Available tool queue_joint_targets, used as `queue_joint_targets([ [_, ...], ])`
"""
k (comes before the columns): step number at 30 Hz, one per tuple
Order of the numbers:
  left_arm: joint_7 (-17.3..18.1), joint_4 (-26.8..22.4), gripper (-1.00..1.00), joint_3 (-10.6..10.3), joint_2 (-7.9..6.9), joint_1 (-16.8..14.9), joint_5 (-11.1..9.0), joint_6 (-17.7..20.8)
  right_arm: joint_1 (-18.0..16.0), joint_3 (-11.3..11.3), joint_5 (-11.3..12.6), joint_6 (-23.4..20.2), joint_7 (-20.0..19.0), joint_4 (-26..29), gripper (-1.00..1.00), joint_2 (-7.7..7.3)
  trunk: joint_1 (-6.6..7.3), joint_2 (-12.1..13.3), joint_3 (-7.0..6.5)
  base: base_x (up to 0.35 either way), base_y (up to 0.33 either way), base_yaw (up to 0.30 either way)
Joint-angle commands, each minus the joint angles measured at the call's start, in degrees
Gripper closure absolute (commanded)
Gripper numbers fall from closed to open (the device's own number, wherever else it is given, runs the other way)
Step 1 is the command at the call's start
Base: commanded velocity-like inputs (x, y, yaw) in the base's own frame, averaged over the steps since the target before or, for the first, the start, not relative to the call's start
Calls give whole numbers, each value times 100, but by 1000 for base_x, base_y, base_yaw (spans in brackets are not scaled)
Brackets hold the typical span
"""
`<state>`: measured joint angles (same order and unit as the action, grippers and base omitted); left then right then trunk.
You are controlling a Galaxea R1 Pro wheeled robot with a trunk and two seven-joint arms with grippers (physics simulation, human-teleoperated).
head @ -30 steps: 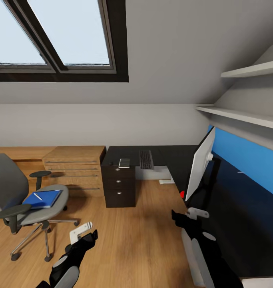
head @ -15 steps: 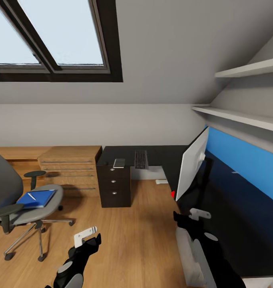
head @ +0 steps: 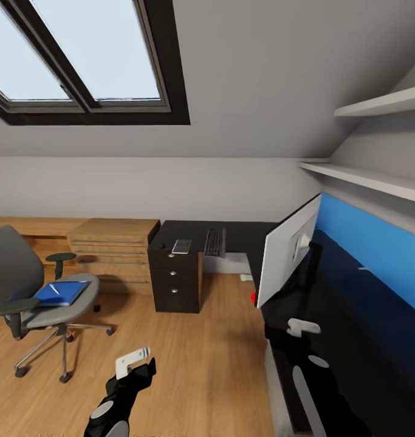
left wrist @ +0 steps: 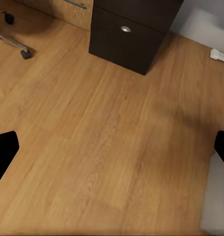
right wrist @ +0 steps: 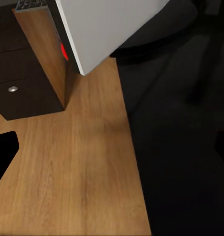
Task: In the bedroom, organize the workspace by keeping the computer under the desk, ensuring the monitor is on the desk, placing the keyboard on the desk next to the monitor, placing the mouse on the desk next to the keyboard, moving the folder from the swivel chair onto the desk next to the mouse, stacking the notebook on top of the folder with the pen on top of the notebook, and positioning the swivel chair next to the desk.
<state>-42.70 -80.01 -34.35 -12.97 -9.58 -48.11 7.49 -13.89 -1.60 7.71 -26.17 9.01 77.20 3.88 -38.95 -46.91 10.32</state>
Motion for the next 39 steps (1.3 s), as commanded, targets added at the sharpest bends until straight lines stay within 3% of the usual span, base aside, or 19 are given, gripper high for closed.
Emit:
queue_joint_targets([
  [1,-41,-9,-100,-18,-3,-9,-13,25,-2,-2,55,3,35,8,-100,3,-1,-7,10,0,-316,260],
  [11,-47,-6,-100,-28,16,-9,-26,24,-1,1,38,90,40,28,-100,7,-1,-7,56,0,-317,215],
  [20,-50,-6,-100,-28,22,-9,-30,24,0,-4,38,94,40,55,-100,1,-1,-7,72,0,-296,49],
  [39,-46,2,-100,-28,23,-9,-32,24,-3,-7,30,95,54,139,-100,0,-1,-7,139,0,-34,2],
])
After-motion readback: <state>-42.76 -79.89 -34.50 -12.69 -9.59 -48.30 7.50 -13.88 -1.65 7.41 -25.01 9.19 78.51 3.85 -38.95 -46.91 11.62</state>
